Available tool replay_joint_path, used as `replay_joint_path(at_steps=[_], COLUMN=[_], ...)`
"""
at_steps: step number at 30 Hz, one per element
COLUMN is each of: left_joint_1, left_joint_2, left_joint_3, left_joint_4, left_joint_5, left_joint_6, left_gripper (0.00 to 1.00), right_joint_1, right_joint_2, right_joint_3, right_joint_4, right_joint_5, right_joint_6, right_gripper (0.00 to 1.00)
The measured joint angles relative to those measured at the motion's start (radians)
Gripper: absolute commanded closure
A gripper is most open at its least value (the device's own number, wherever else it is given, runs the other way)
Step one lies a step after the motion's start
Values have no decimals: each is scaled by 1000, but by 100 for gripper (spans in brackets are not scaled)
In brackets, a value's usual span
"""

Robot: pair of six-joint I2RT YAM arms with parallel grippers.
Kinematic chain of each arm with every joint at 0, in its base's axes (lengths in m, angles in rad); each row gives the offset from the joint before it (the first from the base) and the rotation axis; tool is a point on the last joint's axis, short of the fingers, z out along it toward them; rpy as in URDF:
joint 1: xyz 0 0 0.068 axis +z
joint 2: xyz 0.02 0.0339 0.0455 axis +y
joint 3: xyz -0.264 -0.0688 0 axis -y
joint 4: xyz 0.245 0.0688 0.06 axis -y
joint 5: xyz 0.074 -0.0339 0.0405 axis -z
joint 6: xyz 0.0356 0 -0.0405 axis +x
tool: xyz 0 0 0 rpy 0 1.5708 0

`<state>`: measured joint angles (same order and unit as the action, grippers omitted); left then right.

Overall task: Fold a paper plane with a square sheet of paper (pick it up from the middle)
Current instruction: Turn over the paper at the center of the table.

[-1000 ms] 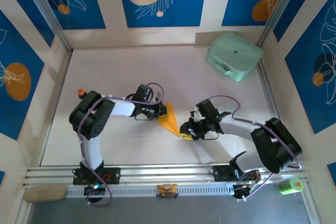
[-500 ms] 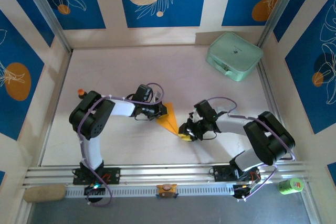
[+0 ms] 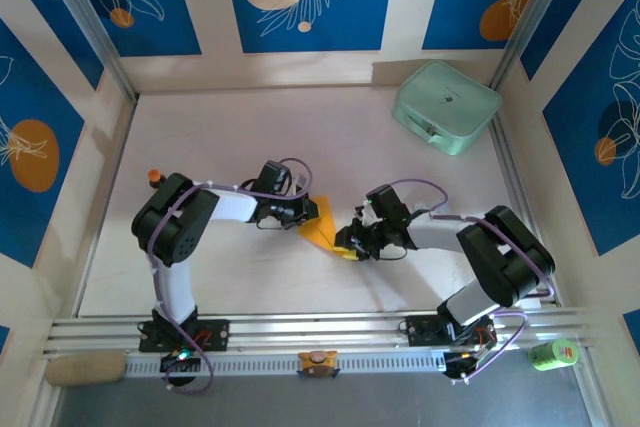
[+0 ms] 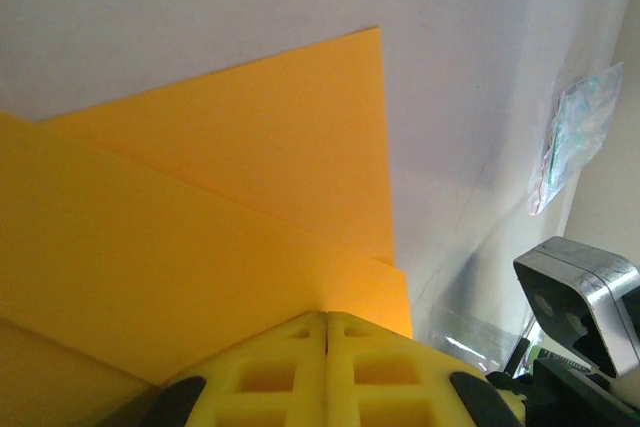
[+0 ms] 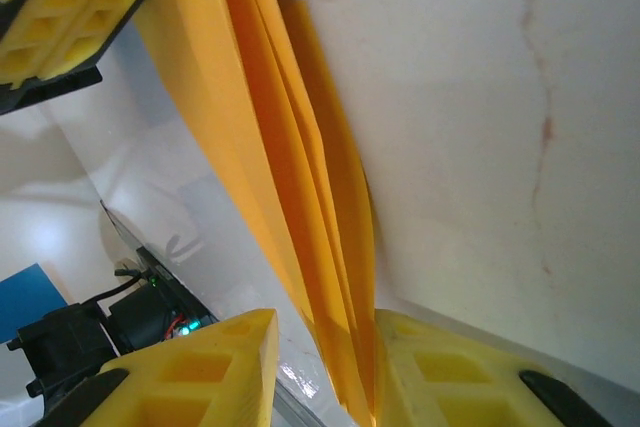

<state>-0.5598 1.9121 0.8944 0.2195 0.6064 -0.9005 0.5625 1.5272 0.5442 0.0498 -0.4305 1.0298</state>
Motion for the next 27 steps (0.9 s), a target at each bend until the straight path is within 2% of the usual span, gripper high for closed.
replay_joint_path(at_steps=[7, 11, 13, 15, 21, 27], left_joint_1=[0, 2, 3, 3, 4, 4], left_joint_2=[-2, -6, -8, -18, -105, -287], left_joint_3=[-3, -6, -8, -16, -46, -43], left_joint_4=[3, 5, 5, 5, -11, -118], left_joint_5=[-2, -5, -7, -13, -60, -181], left_joint_6=[0, -6, -8, -10, -8, 53], left_gripper=[100, 99, 95, 86, 61, 56], right_joint_1=[-1, -6, -7, -8, -9, -8], right_joint_2=[20, 35, 35, 35, 12, -71], right_joint_3=[9, 11, 11, 11, 11, 23], right_joint_4=[27, 43, 45, 48, 33, -56], right_joint_5=[0, -1, -2, -4, 1, 59], right_joint_6=[-8, -10, -14, -23, -62, -143], right_gripper=[75, 81, 86, 93, 98, 98])
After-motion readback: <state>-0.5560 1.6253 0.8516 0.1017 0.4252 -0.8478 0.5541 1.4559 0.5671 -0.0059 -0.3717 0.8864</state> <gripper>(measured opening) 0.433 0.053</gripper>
